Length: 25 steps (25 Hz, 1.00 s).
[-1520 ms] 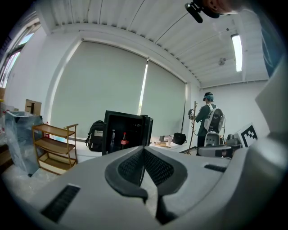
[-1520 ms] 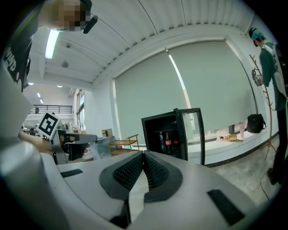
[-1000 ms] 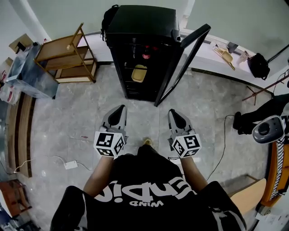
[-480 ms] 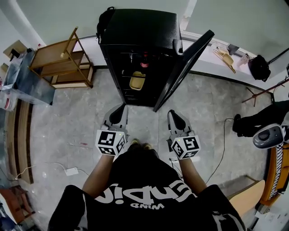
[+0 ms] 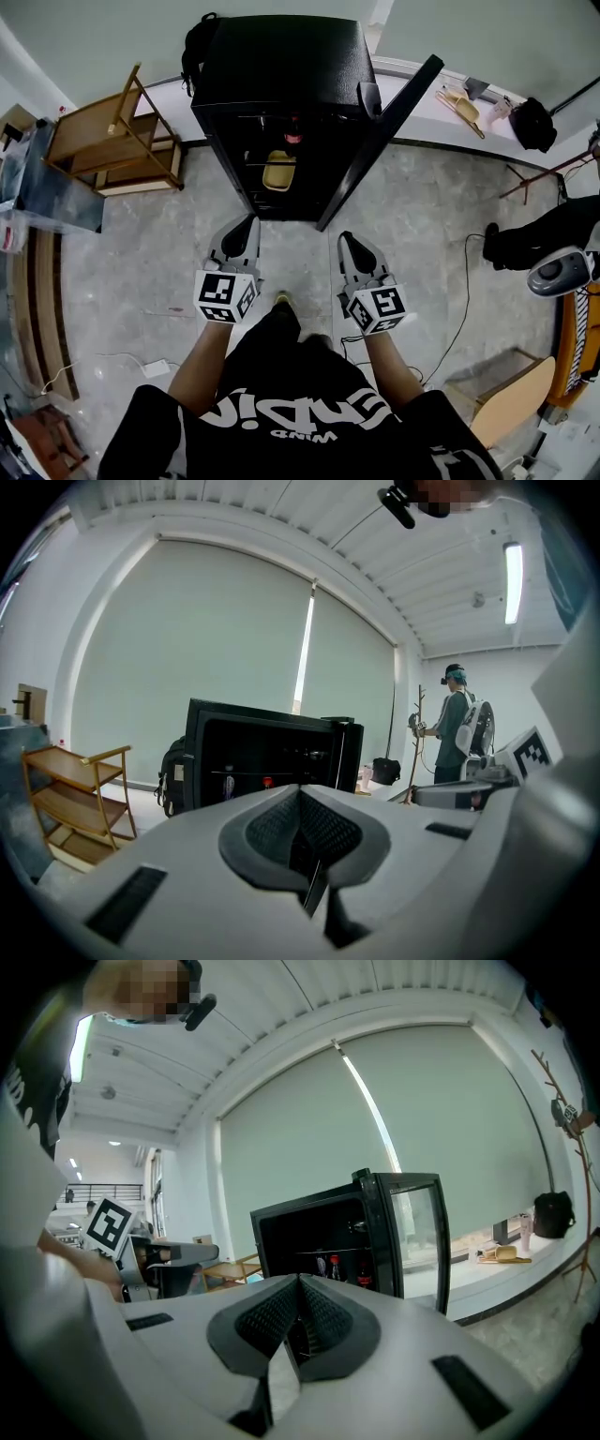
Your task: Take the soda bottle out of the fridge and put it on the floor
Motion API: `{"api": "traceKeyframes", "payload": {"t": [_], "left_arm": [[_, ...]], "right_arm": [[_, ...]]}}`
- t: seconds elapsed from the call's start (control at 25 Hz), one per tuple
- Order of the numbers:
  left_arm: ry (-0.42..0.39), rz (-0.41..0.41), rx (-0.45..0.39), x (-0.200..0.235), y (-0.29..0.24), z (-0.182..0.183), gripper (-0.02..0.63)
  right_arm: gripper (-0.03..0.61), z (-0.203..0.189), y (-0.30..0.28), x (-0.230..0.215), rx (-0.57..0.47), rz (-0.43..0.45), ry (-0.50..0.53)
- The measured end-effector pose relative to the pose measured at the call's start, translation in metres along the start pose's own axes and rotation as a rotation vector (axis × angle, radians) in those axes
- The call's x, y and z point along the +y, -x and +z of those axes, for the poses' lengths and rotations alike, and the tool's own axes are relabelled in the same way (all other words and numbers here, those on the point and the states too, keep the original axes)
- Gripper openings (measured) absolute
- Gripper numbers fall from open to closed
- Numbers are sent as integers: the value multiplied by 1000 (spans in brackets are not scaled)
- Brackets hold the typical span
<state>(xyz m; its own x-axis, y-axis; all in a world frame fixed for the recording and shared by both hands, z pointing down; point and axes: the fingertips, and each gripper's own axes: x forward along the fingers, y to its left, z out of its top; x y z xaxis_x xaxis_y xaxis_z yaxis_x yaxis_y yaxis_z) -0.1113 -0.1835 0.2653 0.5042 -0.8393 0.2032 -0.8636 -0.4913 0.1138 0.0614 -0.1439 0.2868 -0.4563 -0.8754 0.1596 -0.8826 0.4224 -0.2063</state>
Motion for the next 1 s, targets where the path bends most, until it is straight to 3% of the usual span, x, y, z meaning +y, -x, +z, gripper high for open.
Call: {"api": "traceKeyframes", "payload": {"t": [0.68, 0.72, 0.8, 0.88, 1.0], "left_arm": [[-17, 33, -93, 0, -30, -63, 18], [-11, 33, -99, -1, -31, -64, 45], [12, 22, -109, -3, -33, -66, 176], [41, 18, -121, -3, -37, -66, 377], [40, 42, -126, 5, -45, -67, 428]], "right_arm": [[25, -57, -12, -18, -72, 4, 17], [25, -60, -10, -19, -71, 4, 19], [25, -63, -7, -18, -67, 3, 19], [25, -63, -4, -19, -63, -1, 19], [25, -61, -4, -22, -60, -7, 20]]}}
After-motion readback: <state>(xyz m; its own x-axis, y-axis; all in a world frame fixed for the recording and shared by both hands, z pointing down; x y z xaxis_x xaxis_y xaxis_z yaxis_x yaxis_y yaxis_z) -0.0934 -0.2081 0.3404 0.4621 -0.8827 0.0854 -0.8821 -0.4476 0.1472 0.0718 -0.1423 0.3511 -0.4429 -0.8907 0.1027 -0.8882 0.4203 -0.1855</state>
